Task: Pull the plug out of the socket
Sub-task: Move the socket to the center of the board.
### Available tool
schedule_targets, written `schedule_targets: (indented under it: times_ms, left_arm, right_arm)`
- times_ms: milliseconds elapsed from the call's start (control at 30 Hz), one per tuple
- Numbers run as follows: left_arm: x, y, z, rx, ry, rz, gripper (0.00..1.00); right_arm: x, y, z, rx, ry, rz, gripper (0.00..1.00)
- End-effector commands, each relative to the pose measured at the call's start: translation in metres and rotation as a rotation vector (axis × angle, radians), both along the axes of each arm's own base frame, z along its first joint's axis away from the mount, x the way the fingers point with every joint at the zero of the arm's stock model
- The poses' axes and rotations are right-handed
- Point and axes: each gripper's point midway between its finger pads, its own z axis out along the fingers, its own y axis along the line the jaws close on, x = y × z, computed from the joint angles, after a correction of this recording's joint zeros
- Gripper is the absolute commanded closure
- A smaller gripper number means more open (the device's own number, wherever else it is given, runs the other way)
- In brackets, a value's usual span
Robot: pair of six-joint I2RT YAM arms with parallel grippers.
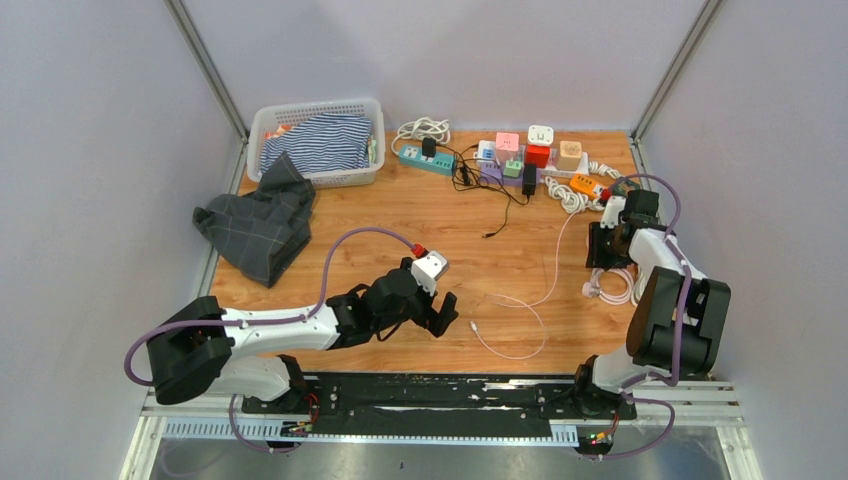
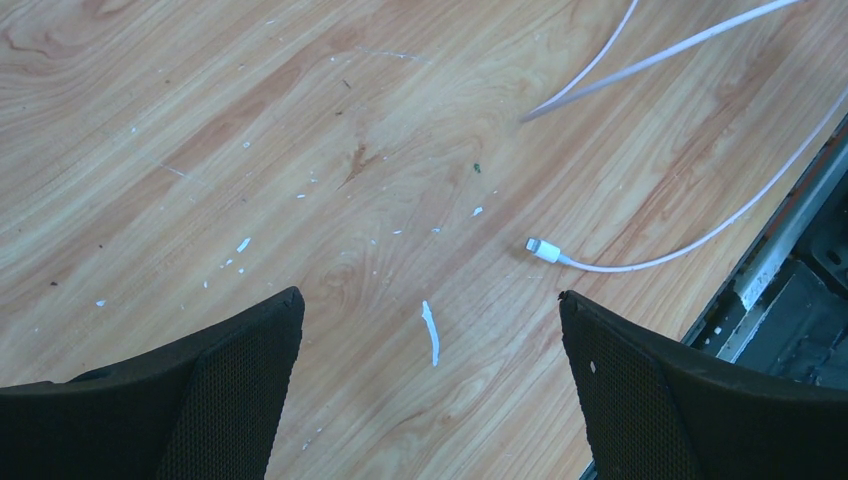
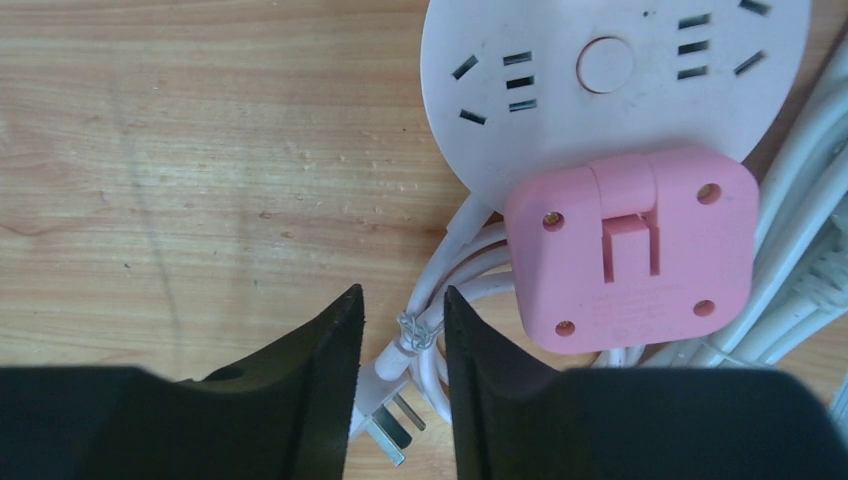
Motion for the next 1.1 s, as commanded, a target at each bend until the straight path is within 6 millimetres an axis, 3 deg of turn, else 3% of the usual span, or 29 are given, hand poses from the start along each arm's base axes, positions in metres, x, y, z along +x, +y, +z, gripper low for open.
schedule_targets:
  times_ms: [0,300,433,767,1067]
  left_arm:
    - [0.004,-0.010,0.017,-0.036,-0.039,-0.009,0.00]
    - [0.004,-0.005,0.017,-0.039,-0.044,0.000,0.00]
    - [0.002,-0.007,0.017,-0.044,-0.034,-0.007,0.00]
    - [-0.003,0.004,0.016,-0.064,-0.025,0.014,0.00]
    - [-0.008,0.012,0.024,-0.097,-0.037,0.006,0.00]
  right_arm:
    - [0.000,-0.006,-0.011,-0.039,0.041,-0.050,0.67]
    - [-0.004,-0.011,-0.036,-0.052,0.133,-0.061,0.67]
    - [-0.007,-0.006,-0.042,-0.025,0.173,-0.044,0.83]
    - [-0.020,0.017,-0.010,0.055,0.120,0.036,0.98]
    - [-0.030,0.054,0.002,0.138,0.071,0.220,1.00]
